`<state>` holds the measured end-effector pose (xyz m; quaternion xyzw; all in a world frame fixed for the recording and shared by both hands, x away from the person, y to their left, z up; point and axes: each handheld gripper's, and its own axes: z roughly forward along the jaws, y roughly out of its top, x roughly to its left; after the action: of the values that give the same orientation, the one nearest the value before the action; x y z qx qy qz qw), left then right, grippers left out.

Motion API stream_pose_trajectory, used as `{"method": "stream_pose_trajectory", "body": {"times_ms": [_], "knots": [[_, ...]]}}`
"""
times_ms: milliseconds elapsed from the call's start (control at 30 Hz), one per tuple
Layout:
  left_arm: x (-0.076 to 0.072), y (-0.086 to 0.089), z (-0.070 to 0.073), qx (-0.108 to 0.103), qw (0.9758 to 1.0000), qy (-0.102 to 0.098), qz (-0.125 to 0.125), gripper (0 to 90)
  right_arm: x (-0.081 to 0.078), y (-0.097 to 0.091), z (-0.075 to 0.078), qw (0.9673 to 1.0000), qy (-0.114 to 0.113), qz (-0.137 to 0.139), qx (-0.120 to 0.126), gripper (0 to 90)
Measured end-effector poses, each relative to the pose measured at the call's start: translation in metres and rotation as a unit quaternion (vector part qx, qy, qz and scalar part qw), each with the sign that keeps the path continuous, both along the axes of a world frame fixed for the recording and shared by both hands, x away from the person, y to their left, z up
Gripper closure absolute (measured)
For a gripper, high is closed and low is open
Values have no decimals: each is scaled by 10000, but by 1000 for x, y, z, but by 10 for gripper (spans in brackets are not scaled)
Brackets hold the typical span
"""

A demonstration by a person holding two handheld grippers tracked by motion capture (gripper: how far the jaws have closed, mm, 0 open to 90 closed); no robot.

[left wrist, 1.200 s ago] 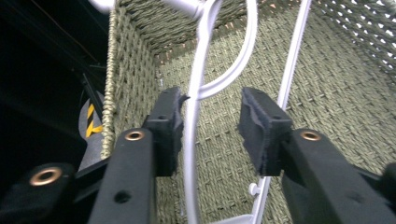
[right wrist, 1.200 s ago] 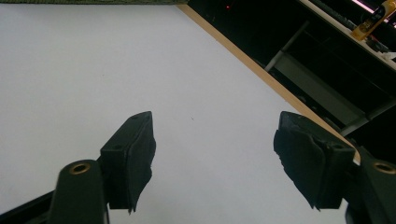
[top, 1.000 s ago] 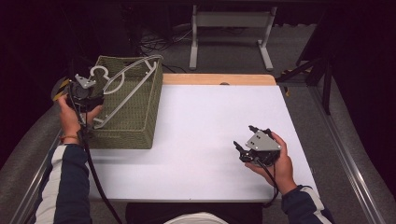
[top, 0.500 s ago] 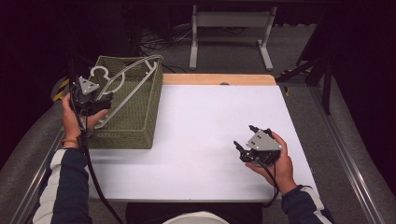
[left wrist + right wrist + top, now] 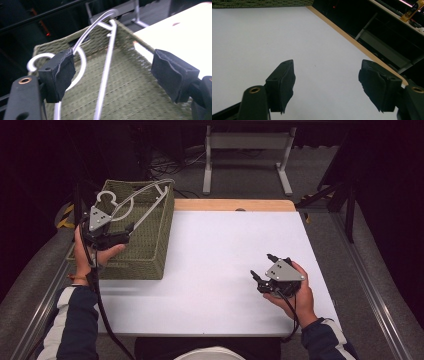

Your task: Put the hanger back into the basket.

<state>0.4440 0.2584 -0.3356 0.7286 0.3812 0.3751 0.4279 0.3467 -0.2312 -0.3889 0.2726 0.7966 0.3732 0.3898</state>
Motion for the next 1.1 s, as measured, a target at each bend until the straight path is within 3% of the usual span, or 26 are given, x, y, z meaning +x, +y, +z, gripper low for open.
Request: {"method": "stream_pose_trajectory", "body": {"times_ms": [133,433,733,967,1100], "knots": [[-9,-10,-1,-85,9995,-198,-225,158,2,-1,-2,10000,27,31,51,284],[-23,-26,-6,-169,9973,-341,-632,128,3,-2,-5,9999,65,59,117,277],[-42,-49,-10,-242,9924,-483,-1108,93,2,0,-6,9998,62,94,173,263],[-53,-61,-14,-187,9898,-631,-1266,75,1,2,-7,9997,58,120,206,250],[-62,-69,-16,-162,9867,-690,-1466,66,1,2,-7,9995,56,160,265,234]]}}
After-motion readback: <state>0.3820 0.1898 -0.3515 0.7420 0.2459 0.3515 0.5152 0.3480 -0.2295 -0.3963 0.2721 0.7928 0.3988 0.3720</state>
